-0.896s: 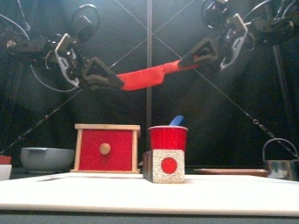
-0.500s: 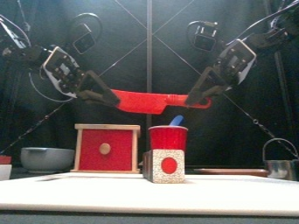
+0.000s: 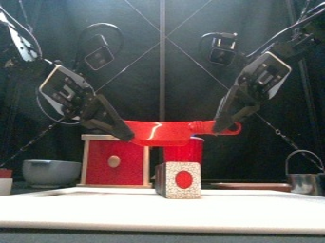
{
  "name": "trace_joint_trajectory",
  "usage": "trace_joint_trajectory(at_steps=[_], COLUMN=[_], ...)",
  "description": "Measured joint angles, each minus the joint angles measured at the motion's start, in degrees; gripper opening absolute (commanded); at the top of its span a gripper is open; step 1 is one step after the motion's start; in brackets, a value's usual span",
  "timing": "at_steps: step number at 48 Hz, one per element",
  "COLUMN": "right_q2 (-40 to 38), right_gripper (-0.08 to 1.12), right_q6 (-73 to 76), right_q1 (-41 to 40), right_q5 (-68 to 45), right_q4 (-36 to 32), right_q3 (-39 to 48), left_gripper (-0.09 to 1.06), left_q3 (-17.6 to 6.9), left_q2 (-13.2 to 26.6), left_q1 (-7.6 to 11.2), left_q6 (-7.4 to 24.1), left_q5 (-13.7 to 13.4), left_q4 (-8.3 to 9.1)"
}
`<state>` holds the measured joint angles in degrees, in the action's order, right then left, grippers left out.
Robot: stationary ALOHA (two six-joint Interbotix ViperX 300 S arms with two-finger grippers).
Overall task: Cut the sushi into 4 pieces with the knife
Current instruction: Cut the sushi into 4 pieces
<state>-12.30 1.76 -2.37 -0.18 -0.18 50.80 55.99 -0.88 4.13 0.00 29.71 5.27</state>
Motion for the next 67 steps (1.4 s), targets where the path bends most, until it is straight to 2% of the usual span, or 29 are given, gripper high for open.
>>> trace_joint_trajectory(at_steps=[10,22,37,53,58,67], right_q2=[1.05,3.08,4.31,5.45,6.24,10.37], right_gripper=[0.09,0.09,0.09,0.09,0.09,0.09], right_q6=[0.0,0.0,0.0,0.0,0.0,0.0], right_q1=[0.09,0.09,0.44,1.85,2.02,2.11], right_q5=[0.26,0.35,0.44,0.44,0.44,0.35], right_q4=[0.18,0.35,0.7,1.85,1.85,2.29], right_q3=[0.0,0.09,0.09,0.0,-0.09,-1.05], left_gripper=[0.3,0.3,0.3,0.3,0.3,0.29], left_q3=[-0.62,-1.58,-2.72,-3.08,-3.16,-3.69], left_q2=[1.41,4.04,6.5,7.29,7.91,11.34], left_q1=[1.32,1.85,2.81,4.04,4.13,4.13], left_q6=[0.0,0.0,-0.09,-0.09,-0.09,0.0], left_q5=[0.0,0.0,0.0,0.18,-0.09,-0.18], left_q4=[-1.05,-2.29,-2.46,-2.64,-3.16,-4.39])
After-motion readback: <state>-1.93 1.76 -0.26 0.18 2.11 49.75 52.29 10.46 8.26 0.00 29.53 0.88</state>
